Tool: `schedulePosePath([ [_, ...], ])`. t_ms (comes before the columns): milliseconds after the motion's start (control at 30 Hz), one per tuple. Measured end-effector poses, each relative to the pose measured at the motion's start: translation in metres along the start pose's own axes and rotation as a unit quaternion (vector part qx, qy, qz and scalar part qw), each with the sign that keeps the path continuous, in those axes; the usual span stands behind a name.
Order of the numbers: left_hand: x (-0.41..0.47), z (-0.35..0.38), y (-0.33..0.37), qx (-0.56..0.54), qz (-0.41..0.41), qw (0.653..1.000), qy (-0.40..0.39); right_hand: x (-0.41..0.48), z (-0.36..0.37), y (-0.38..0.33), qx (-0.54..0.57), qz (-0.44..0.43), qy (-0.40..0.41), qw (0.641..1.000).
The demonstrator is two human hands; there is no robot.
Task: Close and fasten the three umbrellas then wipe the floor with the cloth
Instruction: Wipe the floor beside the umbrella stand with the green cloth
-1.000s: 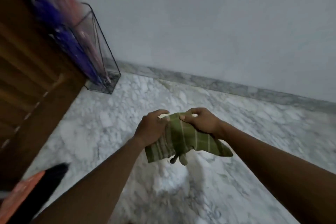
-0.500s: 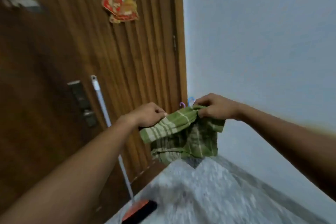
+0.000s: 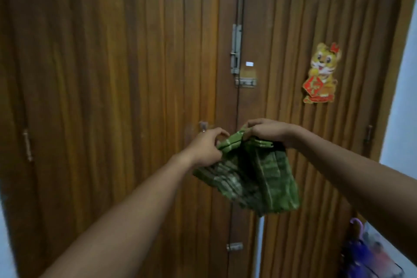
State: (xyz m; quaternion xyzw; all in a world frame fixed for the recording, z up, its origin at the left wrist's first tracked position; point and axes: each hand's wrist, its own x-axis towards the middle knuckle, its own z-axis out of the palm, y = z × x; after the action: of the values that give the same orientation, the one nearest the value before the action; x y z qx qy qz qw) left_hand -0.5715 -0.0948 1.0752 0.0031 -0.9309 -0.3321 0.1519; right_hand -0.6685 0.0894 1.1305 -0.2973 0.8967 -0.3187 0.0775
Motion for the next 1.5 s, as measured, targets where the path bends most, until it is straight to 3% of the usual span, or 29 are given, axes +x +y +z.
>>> schedulePosePath([
  [133,0.014,-0.068,-0.064,0.012,-0.022,0.999,0.040,0.048,0.026,-0.040,-0.047,-0.063,-0.092,0.993],
  [267,0.027,-0.096,-0.102,0.021,-0.046,0.999,0.007,0.098,0.061,-0.049,-0.017,-0.140,-0.068,0.988],
  [400,0.048,-0.101,-0.136,-0.045,-0.057,0.997,-0.028,0.141,0.088,-0.051,-0.006,-0.160,-0.073,0.984],
  [467,0.061,-0.100,-0.149,-0.029,-0.072,0.996,-0.037,0.162,0.103,-0.044,-0.004,-0.167,-0.076,0.983],
  [567,0.084,-0.089,-0.164,0.032,-0.058,0.998,-0.014,0.179,0.131,-0.025,0.088,-0.179,-0.075,0.977],
  [767,0.130,-0.057,-0.173,0.097,-0.025,0.995,0.018,0.204,0.154,0.029,0.089,-0.283,0.053,0.954],
  [900,0.170,-0.039,-0.172,0.124,0.021,0.985,0.116,0.240,0.125,0.055,0.089,-0.307,0.150,0.936],
  [1100,0.215,-0.026,-0.153,0.196,0.057,0.939,0.277,0.290,0.087,0.063,0.054,-0.293,0.263,0.918],
  [1200,0.226,-0.016,-0.153,0.281,0.060,0.907,0.307,0.310,0.085,0.068,-0.059,-0.285,0.321,0.901],
  [1300,0.227,0.005,-0.170,0.376,0.079,0.875,0.294,0.321,0.106,0.088,-0.163,-0.304,0.341,0.874],
  [1500,0.204,0.057,-0.207,0.336,0.021,0.884,0.325,0.316,0.157,0.123,-0.094,-0.315,0.329,0.885],
])
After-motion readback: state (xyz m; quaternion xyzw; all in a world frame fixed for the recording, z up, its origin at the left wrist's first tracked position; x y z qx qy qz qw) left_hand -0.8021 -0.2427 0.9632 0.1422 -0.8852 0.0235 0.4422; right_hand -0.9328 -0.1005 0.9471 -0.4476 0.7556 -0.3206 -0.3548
